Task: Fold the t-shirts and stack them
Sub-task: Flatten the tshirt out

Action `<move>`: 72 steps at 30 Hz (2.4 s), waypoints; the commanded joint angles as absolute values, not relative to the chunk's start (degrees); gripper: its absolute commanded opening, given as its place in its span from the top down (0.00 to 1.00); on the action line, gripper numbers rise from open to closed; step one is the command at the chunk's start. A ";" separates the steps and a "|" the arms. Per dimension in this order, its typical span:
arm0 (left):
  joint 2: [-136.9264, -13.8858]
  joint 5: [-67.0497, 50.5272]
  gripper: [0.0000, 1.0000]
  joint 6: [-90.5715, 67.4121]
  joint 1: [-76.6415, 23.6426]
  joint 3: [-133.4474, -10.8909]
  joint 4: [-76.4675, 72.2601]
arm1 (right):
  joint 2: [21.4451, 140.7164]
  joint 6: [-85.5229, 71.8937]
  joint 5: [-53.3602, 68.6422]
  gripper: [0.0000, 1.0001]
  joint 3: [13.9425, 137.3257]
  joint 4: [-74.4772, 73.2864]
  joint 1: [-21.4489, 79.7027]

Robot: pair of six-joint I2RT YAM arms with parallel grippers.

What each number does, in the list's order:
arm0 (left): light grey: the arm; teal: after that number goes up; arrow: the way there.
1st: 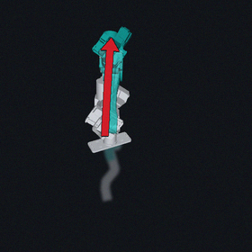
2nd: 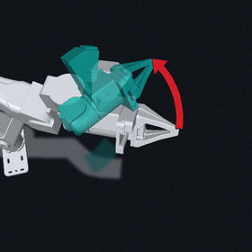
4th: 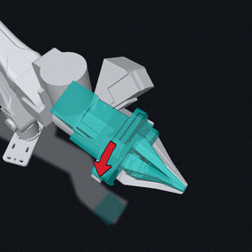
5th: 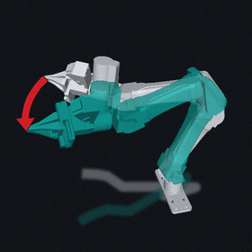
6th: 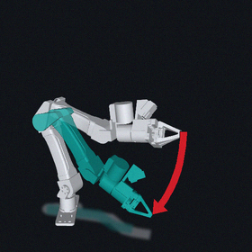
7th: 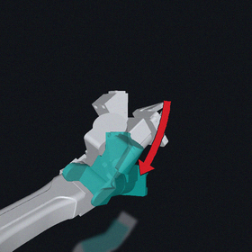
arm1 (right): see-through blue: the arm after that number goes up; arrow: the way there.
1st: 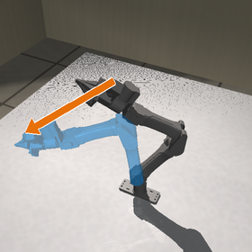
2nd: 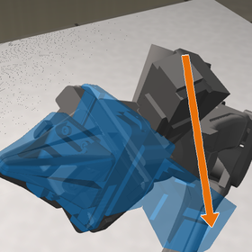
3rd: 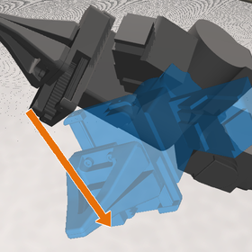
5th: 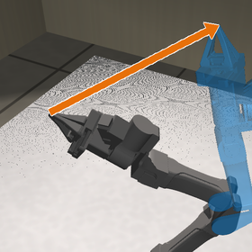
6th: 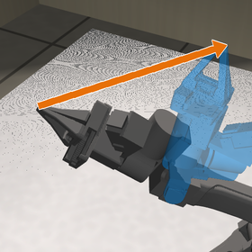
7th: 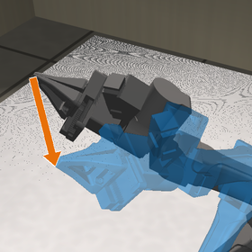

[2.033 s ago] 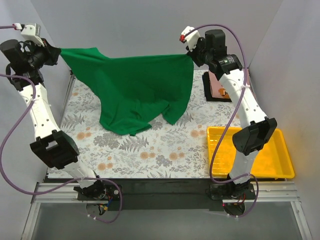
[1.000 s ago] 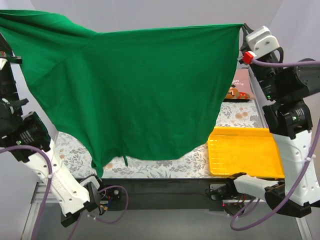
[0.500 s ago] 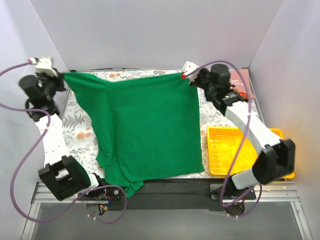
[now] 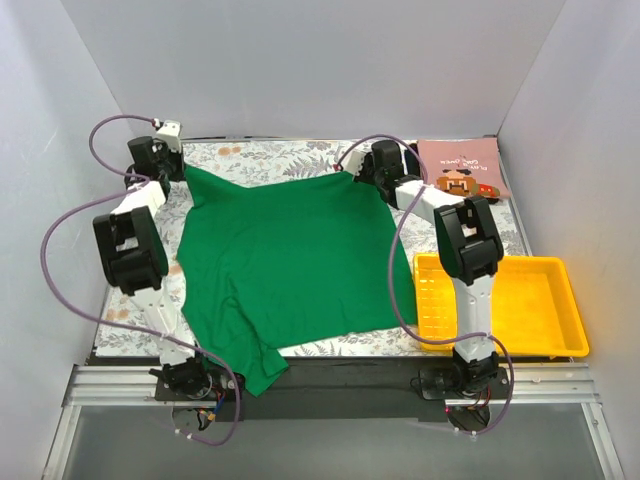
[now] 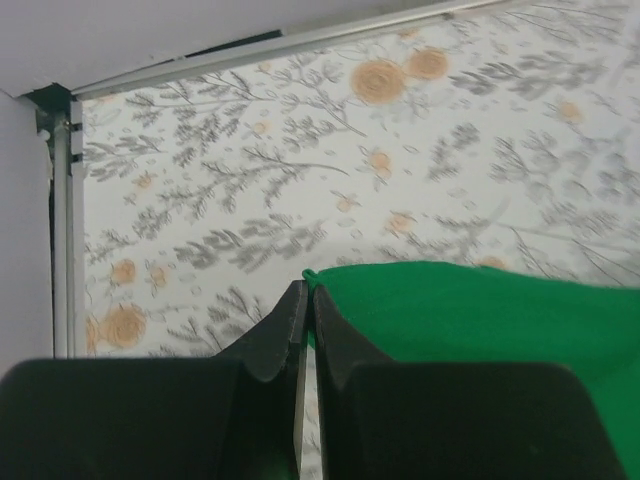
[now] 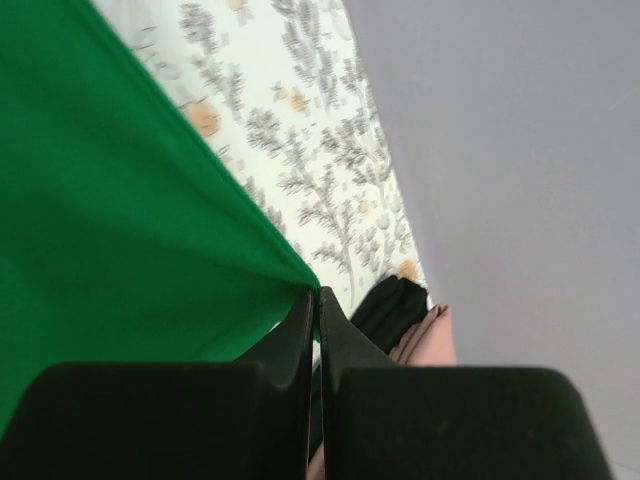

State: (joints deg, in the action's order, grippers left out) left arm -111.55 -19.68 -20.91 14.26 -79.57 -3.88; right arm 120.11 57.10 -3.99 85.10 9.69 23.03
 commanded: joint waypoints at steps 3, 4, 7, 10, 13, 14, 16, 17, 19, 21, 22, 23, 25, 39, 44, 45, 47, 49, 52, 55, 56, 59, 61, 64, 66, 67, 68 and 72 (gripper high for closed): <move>-124.61 -15.91 1.00 -22.85 13.71 -99.02 -4.57 | 128.56 59.15 -10.98 0.99 97.37 16.08 21.71; -126.89 -15.91 1.00 -23.20 13.36 -101.49 -4.40 | 129.98 59.59 -11.68 0.99 100.60 16.17 21.36; -134.28 -16.26 1.00 -24.43 12.75 -111.16 -4.66 | 135.43 60.03 -13.71 0.99 107.37 16.17 21.10; -140.61 -17.67 0.98 -26.36 12.31 -120.29 -5.71 | 140.79 60.90 -17.30 0.90 114.40 16.08 21.18; -146.59 -15.47 0.62 -27.24 11.78 -131.77 -0.46 | 142.82 61.17 -21.09 0.51 116.80 15.82 21.09; -146.60 -15.82 0.54 -27.77 11.78 -132.88 3.48 | 142.21 60.82 -21.18 0.44 115.76 15.56 21.01; -141.96 -16.61 0.45 -27.25 11.78 -128.36 5.53 | 137.83 59.86 -20.48 0.32 112.87 15.03 21.01; -139.51 -17.39 0.45 -26.55 11.78 -125.19 7.63 | 135.90 59.33 -19.61 0.29 109.55 14.25 20.92; -131.16 -18.02 0.44 -25.40 11.78 -116.43 10.27 | 130.10 57.14 -18.38 0.07 106.89 12.05 21.01; -125.97 -18.98 0.43 -24.26 11.78 -112.52 18.69 | 125.00 53.55 -16.18 0.02 104.60 5.74 21.09; -121.16 -20.90 0.43 -23.04 11.86 -109.89 21.77 | 123.41 52.05 -14.87 0.01 104.07 2.58 21.09; -118.76 -21.61 0.43 -22.42 11.78 -104.73 26.67 | 120.70 50.55 -12.16 0.02 103.80 -4.67 21.09; -112.02 -23.46 0.43 -20.93 11.87 -98.73 30.57 | 118.31 47.39 -8.20 0.02 103.27 -12.44 21.27; -97.64 -19.17 0.60 -18.72 12.13 -66.37 41.93 | 109.95 38.32 8.96 0.04 88.69 -41.04 21.80; -100.71 -14.77 0.64 -18.81 15.02 -65.21 40.51 | 112.06 37.00 9.58 0.07 84.56 -41.31 21.97; -101.33 -14.42 0.64 -18.29 16.60 -65.39 40.78 | 112.41 36.91 9.41 0.07 84.03 -41.13 21.89; -103.62 -14.59 0.66 -17.76 18.36 -66.00 41.48 | 113.81 36.74 9.58 0.09 83.41 -41.22 21.97; -105.37 -13.54 0.66 -16.53 20.12 -66.27 41.14 | 114.43 36.12 10.45 0.11 82.53 -41.22 22.41; -106.78 -12.40 0.67 -14.86 21.79 -66.79 40.52 | 113.82 34.90 11.77 0.11 79.90 -41.13 24.08; -108.19 -12.30 0.68 -13.89 23.03 -68.37 40.52 | 110.84 33.32 14.05 0.11 76.21 -41.31 26.71; -108.28 -13.52 0.68 -13.19 23.11 -69.86 41.04 | 110.05 32.88 14.41 0.11 75.33 -41.22 27.50; -105.58 -19.91 0.61 -10.13 23.38 -71.54 44.11 | 106.88 31.47 15.99 0.10 73.57 -41.31 28.83; -102.93 -21.88 0.56 -8.53 23.47 -72.33 46.66 | 105.13 31.46 15.04 0.10 73.74 -42.09 28.83; -97.83 -26.09 0.50 -1.95 23.47 -74.44 53.05 | 99.78 33.39 13.72 0.09 74.09 -43.94 28.83; -95.12 -28.91 0.48 3.74 23.82 -75.58 57.20 | 97.57 36.02 13.62 0.09 72.78 -44.56 28.83; -94.31 -29.70 0.48 4.82 23.82 -76.02 60.00 | 95.64 36.82 13.01 0.10 72.08 -44.82 28.92; -93.70 -30.84 0.47 6.40 23.82 -76.03 61.68 | 94.93 37.61 12.57 0.10 70.68 -45.09 29.00; -90.44 -32.61 0.47 10.98 23.82 -73.48 65.56 | 92.37 41.83 9.32 0.28 66.37 -44.83 31.46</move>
State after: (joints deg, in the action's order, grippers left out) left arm -93.86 -28.42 3.88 23.55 -73.97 58.78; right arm 93.56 37.93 11.25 69.76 -42.98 29.54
